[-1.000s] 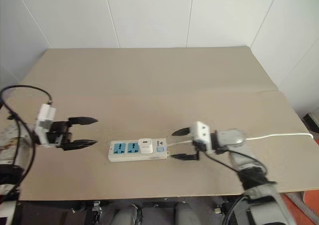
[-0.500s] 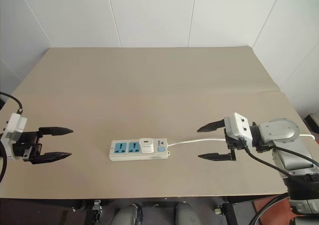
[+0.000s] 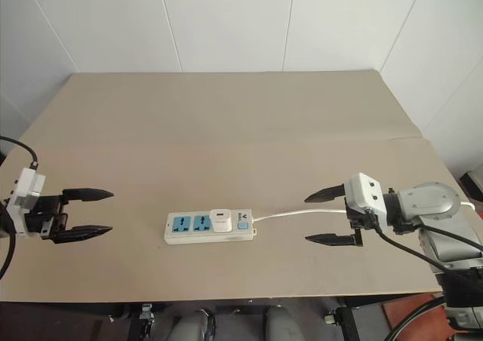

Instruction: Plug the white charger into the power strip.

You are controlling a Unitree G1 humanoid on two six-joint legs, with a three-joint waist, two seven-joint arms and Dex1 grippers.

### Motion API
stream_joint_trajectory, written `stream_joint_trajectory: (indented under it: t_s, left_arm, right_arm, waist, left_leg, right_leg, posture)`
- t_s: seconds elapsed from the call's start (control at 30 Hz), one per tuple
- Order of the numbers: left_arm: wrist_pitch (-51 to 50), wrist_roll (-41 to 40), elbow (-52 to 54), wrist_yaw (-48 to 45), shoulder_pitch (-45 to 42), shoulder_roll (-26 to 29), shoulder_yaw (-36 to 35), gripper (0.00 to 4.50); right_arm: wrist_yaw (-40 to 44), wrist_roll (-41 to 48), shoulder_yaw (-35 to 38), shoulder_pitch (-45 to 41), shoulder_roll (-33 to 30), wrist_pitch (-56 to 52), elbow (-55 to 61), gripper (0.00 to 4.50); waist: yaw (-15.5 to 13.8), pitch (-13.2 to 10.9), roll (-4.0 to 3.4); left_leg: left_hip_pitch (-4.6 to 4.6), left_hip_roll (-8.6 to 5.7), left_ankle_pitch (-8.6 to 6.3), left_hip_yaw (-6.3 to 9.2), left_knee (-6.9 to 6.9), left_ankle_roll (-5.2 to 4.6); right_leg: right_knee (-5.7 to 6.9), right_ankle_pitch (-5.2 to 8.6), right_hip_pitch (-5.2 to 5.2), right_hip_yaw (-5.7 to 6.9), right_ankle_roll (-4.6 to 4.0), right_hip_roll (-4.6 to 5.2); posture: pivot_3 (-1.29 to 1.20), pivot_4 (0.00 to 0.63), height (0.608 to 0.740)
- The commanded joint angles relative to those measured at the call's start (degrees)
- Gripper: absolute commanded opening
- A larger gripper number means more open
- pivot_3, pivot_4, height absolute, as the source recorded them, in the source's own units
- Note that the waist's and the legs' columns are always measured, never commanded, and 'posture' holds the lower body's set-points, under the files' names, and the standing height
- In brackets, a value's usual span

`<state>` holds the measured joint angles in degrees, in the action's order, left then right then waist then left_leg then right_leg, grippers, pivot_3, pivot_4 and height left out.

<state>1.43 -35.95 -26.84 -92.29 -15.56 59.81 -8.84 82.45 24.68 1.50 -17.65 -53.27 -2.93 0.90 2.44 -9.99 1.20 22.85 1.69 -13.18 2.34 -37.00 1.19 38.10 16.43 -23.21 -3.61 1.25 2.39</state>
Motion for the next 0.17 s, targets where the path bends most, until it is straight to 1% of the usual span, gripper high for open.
stream_joint_trajectory:
  t_s: [0.03,0.17]
  left_arm:
    - [0.30,-0.15,0.82,-0.21,0.26,0.40,-1.58,4.50]
    - [-0.15,-0.49,1.25,-0.21,1.12,0.67,-2.02,4.50]
  right_arm:
    - [0.12,0.31,1.79,-0.26,-0.90,-0.01,1.08,4.47]
    - [0.21,0.30,1.80,-0.27,-0.94,0.13,0.96,4.47]
  waist:
    - [-0.03,0.00,0.00]
    - [-0.04,0.00,0.00]
  left_leg:
    - [0.00,0.00,0.00,0.00,0.00,0.00]
    - [0.00,0.00,0.00,0.00,-0.01,0.00]
  right_leg:
    - [0.00,0.00,0.00,0.00,0.00,0.00]
    - [0.01,0.00,0.01,0.00,0.00,0.00]
  posture:
    - [0.00,0.150,0.740]
    - [0.00,0.150,0.740]
